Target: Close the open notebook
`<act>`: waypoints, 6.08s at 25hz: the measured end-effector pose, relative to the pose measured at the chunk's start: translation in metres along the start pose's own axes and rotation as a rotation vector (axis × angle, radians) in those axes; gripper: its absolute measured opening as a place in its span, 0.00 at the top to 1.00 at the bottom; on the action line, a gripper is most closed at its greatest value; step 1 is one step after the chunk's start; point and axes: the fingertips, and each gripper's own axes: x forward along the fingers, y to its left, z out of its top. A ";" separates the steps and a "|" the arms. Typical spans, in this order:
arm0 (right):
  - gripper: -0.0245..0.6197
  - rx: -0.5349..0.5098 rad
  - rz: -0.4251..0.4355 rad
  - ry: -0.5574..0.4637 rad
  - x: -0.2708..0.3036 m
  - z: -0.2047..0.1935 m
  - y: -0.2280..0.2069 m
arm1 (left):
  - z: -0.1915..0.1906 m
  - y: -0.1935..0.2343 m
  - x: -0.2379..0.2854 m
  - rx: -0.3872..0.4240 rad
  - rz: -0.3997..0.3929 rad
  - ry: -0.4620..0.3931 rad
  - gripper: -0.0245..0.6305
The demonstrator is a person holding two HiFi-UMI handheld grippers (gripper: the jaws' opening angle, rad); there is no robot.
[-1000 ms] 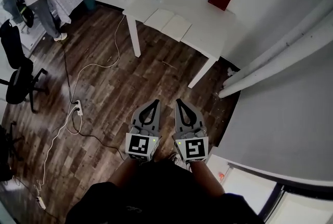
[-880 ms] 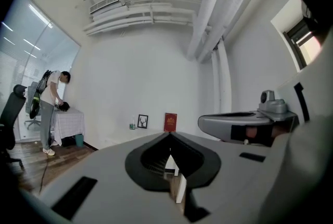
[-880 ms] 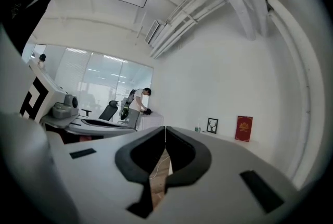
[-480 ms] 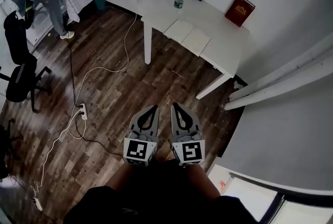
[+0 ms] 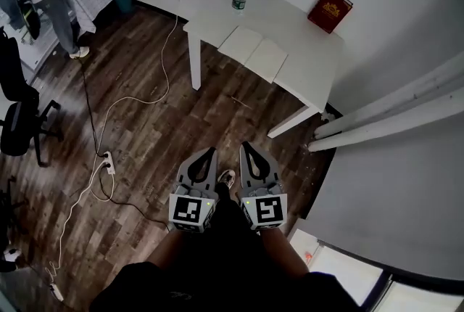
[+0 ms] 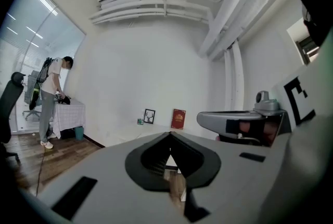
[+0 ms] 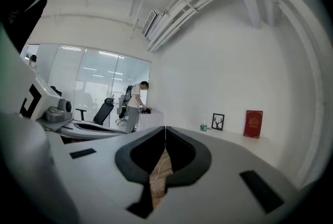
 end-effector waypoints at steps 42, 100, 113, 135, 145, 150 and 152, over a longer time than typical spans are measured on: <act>0.93 0.409 -0.380 0.187 0.180 -0.134 -0.263 | -0.058 0.011 0.350 0.158 -0.433 0.401 0.96; 0.88 1.207 -0.634 0.004 0.226 -0.311 -0.295 | -0.136 0.030 0.403 0.317 -0.650 0.616 0.96; 0.89 1.024 -0.596 0.104 0.225 -0.283 -0.296 | -0.124 0.039 0.394 0.243 -0.556 0.584 0.96; 0.89 0.684 -0.490 0.218 0.241 -0.228 -0.287 | -0.102 0.083 0.384 0.090 -0.332 0.470 0.96; 0.89 0.539 -0.431 0.228 0.259 -0.195 -0.275 | -0.095 0.102 0.378 0.032 -0.267 0.437 0.96; 0.89 0.479 -0.399 0.230 0.270 -0.184 -0.268 | -0.093 0.113 0.375 0.013 -0.235 0.422 0.96; 0.89 0.462 -0.387 0.236 0.273 -0.182 -0.266 | -0.092 0.117 0.375 0.006 -0.224 0.416 0.96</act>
